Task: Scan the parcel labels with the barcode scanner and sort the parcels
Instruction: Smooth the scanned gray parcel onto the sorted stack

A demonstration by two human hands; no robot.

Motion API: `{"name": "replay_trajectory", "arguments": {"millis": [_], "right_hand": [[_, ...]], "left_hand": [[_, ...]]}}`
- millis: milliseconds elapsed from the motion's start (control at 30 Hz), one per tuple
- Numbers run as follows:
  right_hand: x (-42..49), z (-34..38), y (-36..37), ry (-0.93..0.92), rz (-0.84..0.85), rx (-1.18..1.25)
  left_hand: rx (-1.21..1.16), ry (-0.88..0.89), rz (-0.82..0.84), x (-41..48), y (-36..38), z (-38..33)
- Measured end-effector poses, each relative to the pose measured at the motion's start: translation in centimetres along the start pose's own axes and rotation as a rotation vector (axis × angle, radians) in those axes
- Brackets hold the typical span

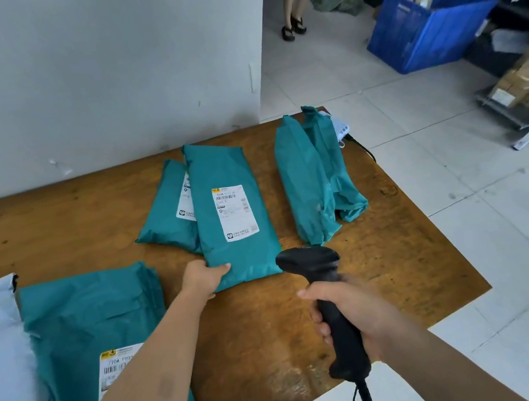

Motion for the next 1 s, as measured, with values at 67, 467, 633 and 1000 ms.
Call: {"name": "replay_trajectory", "arguments": {"millis": [67, 467, 633, 1000], "right_hand": [[0.0, 0.0, -0.2, -0.003, -0.004, 0.007], [0.7, -2.2, 0.6, 0.065, 0.024, -0.021], [1.0, -2.5, 0.5, 0.054, 0.013, -0.038], [2.0, -1.4, 2.2, -0.025, 0.051, -0.122]], "left_hand": [[-0.064, 0.017, 0.005, -0.7, 0.5, 0.3], [0.133, -0.234, 0.436, -9.9, 5.2, 8.9], [0.093, -0.074, 0.154, -8.3, 3.2, 7.2], [-0.186, -0.048, 0.131, -7.1, 3.3, 5.7]]}}
Point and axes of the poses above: each hand's wrist, its own x-axis towards the middle knuckle, its own y-axis out of the palm, z = x × y, the point moved 6 cm from there along x, towards the middle knuckle, and after that the axes turned 6 degrees about x, right-handed, at the moved point
